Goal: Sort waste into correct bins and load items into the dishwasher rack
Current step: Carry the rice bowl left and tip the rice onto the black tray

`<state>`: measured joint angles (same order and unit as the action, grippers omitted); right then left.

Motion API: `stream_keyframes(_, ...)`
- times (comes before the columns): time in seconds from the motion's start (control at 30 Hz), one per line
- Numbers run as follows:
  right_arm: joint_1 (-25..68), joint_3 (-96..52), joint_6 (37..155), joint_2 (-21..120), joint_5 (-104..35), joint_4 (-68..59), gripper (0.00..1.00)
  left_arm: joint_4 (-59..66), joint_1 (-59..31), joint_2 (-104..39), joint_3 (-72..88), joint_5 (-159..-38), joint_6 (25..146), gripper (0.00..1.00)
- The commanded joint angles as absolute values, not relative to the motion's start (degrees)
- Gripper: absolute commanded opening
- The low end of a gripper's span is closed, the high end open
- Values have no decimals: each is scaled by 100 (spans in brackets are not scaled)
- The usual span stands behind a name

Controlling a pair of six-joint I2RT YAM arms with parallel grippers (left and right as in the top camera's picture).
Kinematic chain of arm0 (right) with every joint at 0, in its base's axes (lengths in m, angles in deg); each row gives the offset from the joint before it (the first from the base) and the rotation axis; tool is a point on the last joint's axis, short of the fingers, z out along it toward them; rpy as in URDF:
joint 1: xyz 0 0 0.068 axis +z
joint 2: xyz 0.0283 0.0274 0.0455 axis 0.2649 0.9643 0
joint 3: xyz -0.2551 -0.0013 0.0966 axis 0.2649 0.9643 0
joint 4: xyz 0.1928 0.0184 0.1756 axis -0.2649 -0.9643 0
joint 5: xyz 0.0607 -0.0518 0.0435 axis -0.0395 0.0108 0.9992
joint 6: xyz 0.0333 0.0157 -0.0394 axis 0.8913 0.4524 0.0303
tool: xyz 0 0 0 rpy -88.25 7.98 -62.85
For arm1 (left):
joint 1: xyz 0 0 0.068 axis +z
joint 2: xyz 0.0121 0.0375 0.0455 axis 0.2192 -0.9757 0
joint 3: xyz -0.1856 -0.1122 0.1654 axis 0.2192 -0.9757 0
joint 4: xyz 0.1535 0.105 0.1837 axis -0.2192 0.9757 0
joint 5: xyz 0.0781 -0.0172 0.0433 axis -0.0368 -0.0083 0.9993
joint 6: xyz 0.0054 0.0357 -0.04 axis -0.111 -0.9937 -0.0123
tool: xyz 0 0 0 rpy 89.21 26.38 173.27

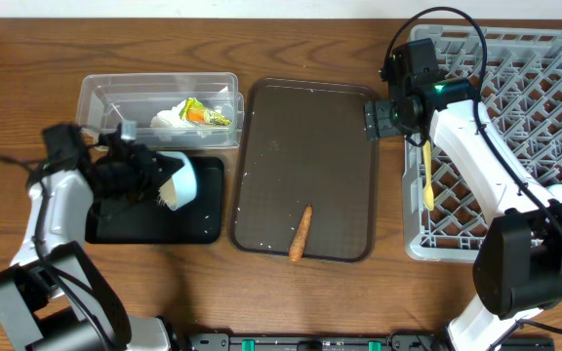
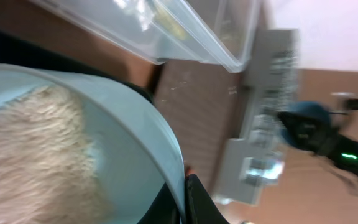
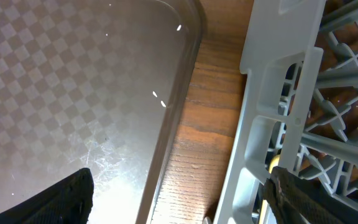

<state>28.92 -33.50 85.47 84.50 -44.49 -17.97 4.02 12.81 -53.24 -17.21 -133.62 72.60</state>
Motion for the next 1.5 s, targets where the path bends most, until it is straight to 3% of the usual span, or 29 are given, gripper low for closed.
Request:
stream_keyframes(0.0,2840,-3345,8593,8441,-4506,-1784,88,284,1639,-5217,-1990,-15056,6723,6)
stream_keyframes(0.27,2840,-3345,8593,8441,-4508,-1793,88,291,2022,-5217,-2173,-15758,6648,6)
stream_keyframes(0.5,2840,-3345,8593,8441,-4508,-1786,88,289,2208,-5217,-2173,-16077,7571,6)
stream_keyframes(1.07,2840,-3345,8593,8441,-4547,-1789,88,171,2280,-5217,-2171,-16083,7623,6)
stream_keyframes(1.33,2840,-3345,8593,8441,-4547,-1791,88,179,2280,-5217,-2171,-14553,8368,6)
stream_keyframes(1.47,2840,-3345,8593,8441,-4547,-1791,88,-131,2278,-5217,-2171,-16029,7686,6)
